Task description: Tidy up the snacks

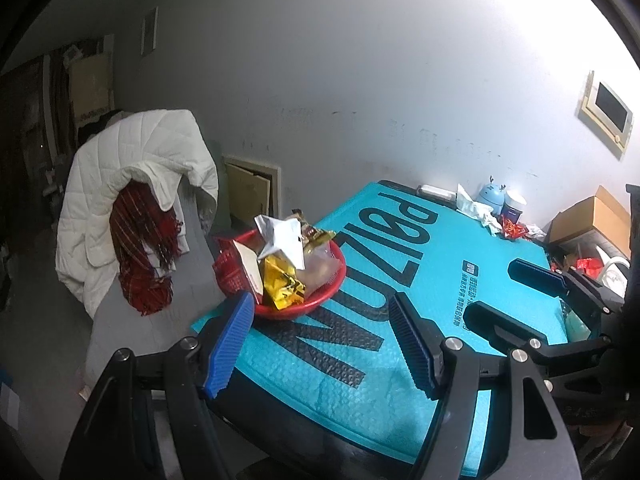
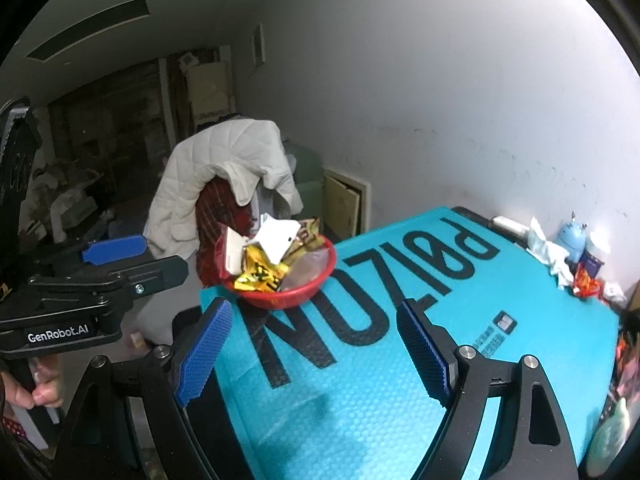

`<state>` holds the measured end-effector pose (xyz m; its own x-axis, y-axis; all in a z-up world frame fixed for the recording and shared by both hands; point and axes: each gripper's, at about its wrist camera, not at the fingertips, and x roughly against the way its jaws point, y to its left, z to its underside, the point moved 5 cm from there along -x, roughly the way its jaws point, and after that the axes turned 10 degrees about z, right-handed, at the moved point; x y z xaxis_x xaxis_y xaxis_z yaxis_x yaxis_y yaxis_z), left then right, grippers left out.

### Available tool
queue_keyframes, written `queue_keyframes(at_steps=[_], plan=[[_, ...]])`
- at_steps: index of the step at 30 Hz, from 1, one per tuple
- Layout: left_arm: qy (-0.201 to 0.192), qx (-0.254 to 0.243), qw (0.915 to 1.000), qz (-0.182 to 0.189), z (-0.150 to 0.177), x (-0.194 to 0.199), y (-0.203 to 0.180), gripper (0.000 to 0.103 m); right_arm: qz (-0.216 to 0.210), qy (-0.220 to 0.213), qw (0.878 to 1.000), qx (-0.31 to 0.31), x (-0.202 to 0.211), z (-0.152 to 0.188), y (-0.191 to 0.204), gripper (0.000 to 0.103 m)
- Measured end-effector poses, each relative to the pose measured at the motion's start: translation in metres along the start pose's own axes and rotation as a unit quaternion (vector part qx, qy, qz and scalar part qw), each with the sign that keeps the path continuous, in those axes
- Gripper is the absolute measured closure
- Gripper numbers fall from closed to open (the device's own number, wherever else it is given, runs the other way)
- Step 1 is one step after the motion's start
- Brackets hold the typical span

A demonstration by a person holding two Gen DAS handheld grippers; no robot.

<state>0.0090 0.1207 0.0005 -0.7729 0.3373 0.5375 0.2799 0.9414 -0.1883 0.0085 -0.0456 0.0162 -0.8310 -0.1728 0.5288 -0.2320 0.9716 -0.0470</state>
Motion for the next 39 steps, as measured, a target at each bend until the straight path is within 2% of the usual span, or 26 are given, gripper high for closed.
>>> queue_keyframes(at_steps=[31,39], plan=[[-0.007,0.016,0.9996,-0.024,-0.004,0.008,0.01,0.034,-0.035,-0.005,0.999,0.027,-0.003,-0.018,0.012,0.018],[-0.006,0.012,0.9996,-0.023,-0.005,0.01,0.008,0.034,-0.029,-0.001,0.999,0.025,-0.001,-0.018,0.009,0.018]])
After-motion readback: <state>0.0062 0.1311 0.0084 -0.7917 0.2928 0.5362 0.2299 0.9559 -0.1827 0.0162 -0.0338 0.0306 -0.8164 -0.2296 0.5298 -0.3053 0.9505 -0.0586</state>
